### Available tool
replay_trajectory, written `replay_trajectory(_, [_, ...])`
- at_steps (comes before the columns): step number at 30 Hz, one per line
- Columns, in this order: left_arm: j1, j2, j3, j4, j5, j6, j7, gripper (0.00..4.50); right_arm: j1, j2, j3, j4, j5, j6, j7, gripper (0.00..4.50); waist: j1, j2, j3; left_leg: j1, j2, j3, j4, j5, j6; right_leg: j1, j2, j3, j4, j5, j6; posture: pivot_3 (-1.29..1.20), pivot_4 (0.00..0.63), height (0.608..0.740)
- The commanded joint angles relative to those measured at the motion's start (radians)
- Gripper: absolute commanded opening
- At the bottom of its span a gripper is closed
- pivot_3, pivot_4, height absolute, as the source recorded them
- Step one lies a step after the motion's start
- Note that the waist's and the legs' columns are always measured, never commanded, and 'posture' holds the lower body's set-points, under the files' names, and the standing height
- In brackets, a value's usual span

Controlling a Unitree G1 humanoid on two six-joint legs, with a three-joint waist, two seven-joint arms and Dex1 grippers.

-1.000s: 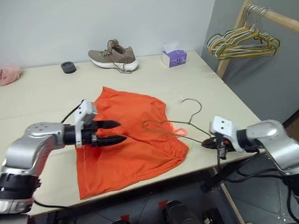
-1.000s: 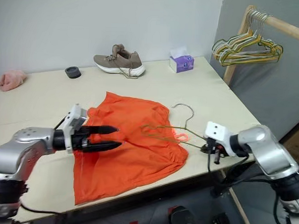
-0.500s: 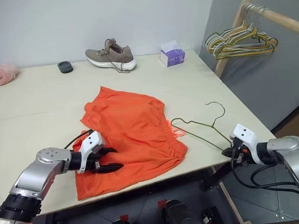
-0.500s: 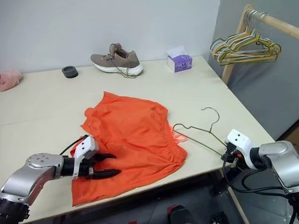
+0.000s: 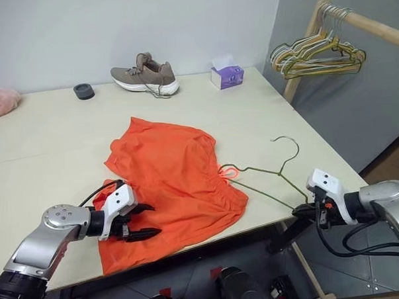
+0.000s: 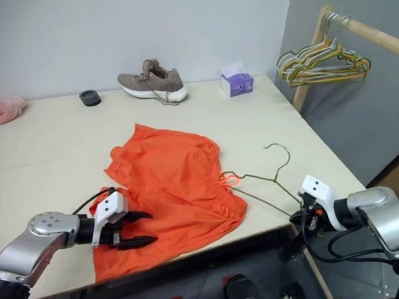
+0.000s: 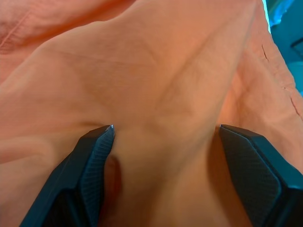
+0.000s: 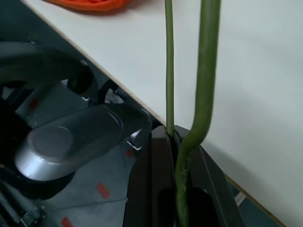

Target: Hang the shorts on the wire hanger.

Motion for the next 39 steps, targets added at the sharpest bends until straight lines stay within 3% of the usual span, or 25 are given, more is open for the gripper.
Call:
replay_trajectory(1, [-0.014, -0.016, 0.016, -0.024, -0.034, 0.041, 0.012, 3.73, -0.031, -0.004, -0.017, -0.021, 0.040, 0.039, 0.004, 0.00, 0.001, 0.000, 0.000, 0.000, 0.000, 0.000, 0.000, 0.000, 0.000, 0.000, 0.000, 0.000, 0.000, 0.000, 0.000, -0.26, 0.082, 0.740])
replay_trajectory(18, [-0.057, -0.032, -0.008, -0.033, -0.023, 0.036, 0.018, 3.73, -0.194, 0.108, 0.040, 0.115, 0.221, 0.479, -0.069, 0.00, 0.003, -0.004, 0.006, -0.001, 0.000, 0.000, 0.000, 0.000, 0.000, -0.001, 0.000, 0.000, 0.000, 0.000, 0.001, -0.25, 0.086, 0.740])
replay_trajectory(26, [-0.079, -0.038, -0.018, -0.024, -0.012, 0.025, 0.017, 3.73, -0.294, 0.186, 0.067, 0.211, 0.248, 0.596, -0.141, 0.00, 0.005, -0.005, 0.007, -0.002, 0.000, 0.000, 0.000, 0.000, 0.000, -0.001, 0.000, 0.000, 0.000, 0.001, 0.002, -0.24, 0.084, 0.740])
replay_trajectory(34, [-0.110, -0.068, -0.005, -0.021, -0.027, 0.036, 0.044, 3.73, -0.424, 0.255, 0.045, 0.350, 0.234, 0.513, -0.183, 0.00, 0.008, -0.004, 0.007, -0.003, 0.000, 0.000, 0.000, -0.001, 0.001, -0.001, 0.000, 0.000, 0.000, 0.003, 0.006, -0.24, 0.082, 0.740])
replay_trajectory(39, [-0.150, -0.104, 0.009, 0.026, -0.007, 0.011, 0.098, 3.73, -0.369, 0.161, 0.136, 0.195, 0.287, 0.480, -0.074, 0.00, 0.028, -0.003, 0.008, -0.005, 0.000, -0.001, 0.000, -0.002, 0.003, -0.002, 0.000, -0.001, 0.000, 0.002, 0.007, -0.25, 0.082, 0.740])
